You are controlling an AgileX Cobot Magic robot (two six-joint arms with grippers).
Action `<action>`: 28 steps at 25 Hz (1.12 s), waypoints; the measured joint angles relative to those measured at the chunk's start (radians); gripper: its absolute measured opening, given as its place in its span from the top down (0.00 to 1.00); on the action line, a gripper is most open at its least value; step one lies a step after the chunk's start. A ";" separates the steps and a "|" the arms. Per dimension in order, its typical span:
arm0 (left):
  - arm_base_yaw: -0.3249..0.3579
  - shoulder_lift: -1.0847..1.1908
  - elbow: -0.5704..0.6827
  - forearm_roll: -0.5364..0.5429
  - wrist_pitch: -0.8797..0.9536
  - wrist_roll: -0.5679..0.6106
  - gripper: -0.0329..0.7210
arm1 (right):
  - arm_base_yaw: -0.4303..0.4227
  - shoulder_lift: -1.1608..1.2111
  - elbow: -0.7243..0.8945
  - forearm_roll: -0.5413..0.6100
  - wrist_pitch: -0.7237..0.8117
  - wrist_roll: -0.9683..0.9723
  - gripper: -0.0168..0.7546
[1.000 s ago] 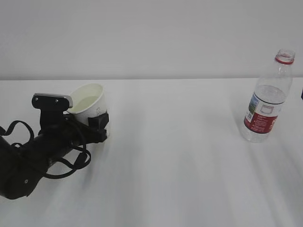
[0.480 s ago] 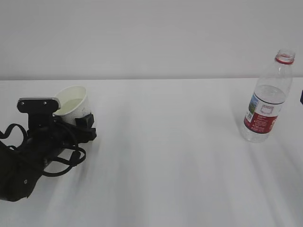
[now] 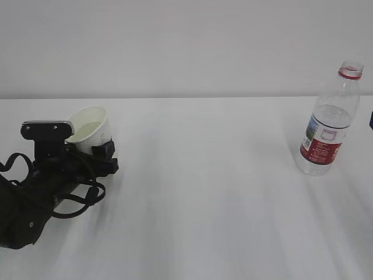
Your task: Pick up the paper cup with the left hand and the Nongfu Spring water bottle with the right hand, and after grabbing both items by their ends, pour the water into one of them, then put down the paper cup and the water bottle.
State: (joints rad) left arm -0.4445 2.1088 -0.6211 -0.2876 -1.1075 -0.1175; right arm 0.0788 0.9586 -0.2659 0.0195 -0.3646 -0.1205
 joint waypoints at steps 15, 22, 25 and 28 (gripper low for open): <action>0.000 -0.002 0.042 0.000 -0.028 0.002 0.33 | 0.000 0.000 0.000 0.000 0.001 0.000 0.21; 0.000 -0.002 0.042 0.002 -0.028 0.002 0.31 | 0.000 0.000 0.000 0.000 0.001 0.000 0.21; 0.000 -0.002 0.042 0.002 -0.028 0.002 0.26 | 0.000 0.000 0.000 0.000 0.001 0.000 0.21; 0.000 -0.002 0.042 0.002 -0.028 0.002 0.21 | 0.000 0.000 0.000 0.000 0.001 -0.001 0.21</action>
State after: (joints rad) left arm -0.4445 2.1071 -0.5791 -0.2859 -1.1356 -0.1152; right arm 0.0788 0.9586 -0.2659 0.0195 -0.3636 -0.1214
